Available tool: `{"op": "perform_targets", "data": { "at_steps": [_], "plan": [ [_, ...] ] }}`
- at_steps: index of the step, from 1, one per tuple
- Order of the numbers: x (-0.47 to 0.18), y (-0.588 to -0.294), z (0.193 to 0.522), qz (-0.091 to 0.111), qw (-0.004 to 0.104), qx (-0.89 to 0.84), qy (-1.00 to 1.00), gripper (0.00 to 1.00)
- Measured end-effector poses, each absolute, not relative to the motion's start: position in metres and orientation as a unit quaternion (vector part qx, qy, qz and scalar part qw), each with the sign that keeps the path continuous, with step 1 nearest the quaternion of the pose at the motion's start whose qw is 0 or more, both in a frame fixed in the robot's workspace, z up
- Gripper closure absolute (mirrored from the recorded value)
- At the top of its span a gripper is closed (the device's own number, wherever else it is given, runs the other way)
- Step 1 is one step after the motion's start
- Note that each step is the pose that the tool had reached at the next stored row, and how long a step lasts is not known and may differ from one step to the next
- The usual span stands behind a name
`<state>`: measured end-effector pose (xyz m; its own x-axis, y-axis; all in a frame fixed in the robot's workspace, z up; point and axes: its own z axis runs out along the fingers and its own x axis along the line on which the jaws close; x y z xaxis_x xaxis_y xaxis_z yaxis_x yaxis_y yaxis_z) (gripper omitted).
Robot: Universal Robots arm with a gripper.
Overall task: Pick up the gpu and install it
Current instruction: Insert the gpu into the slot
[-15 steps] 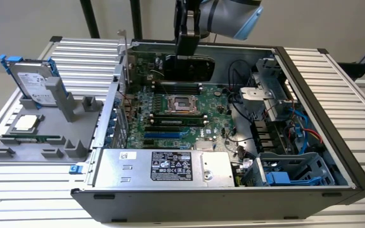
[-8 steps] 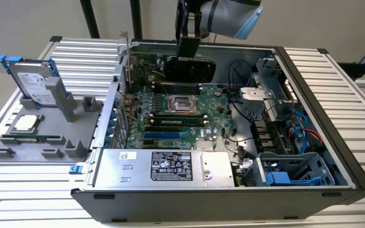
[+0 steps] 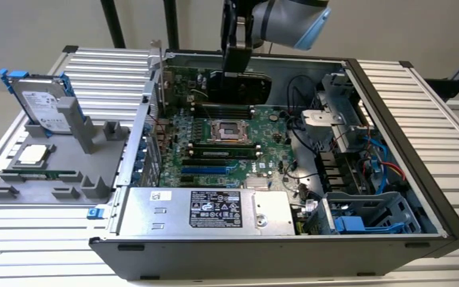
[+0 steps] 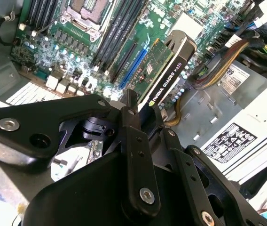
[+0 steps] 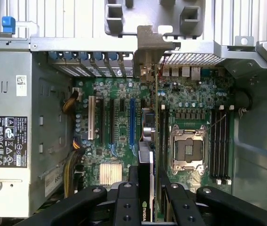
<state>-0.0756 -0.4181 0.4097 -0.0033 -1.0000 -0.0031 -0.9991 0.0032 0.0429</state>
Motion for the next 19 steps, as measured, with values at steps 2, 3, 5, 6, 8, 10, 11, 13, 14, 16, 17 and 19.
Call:
{"op": "perform_targets", "data": {
  "at_steps": [2,3,5,6,8,10,11,13,14,16,17,19],
  "plan": [
    [-0.0756,-0.4182,0.4089,-0.016,0.014,0.706,-0.708,1.0],
    [-0.0756,-0.4182,0.4083,-0.016,0.014,0.706,-0.708,1.0],
    [-0.0756,-0.4182,0.4073,-0.016,0.014,0.706,-0.708,1.0],
    [-0.0756,-0.4182,0.4068,-0.016,0.014,0.706,-0.708,1.0],
    [-0.0756,-0.4182,0.4057,-0.016,0.014,0.706,-0.708,1.0],
    [-0.0756,-0.4182,0.4046,-0.016,0.014,0.706,-0.708,1.0],
    [-0.0756,-0.4182,0.4042,-0.016,0.014,0.706,-0.708,1.0],
    [-0.0757,-0.4182,0.4033,-0.016,0.014,0.706,-0.708,1.0],
    [-0.0757,-0.4182,0.4029,-0.016,0.014,0.706,-0.708,1.0],
    [-0.0756,-0.4182,0.402,-0.016,0.014,0.706,-0.708,1.0],
    [-0.0756,-0.4182,0.4016,-0.016,0.014,0.706,-0.708,1.0],
    [-0.0756,-0.4182,0.4008,-0.016,0.014,0.706,-0.708,1.0]
  ]
}}
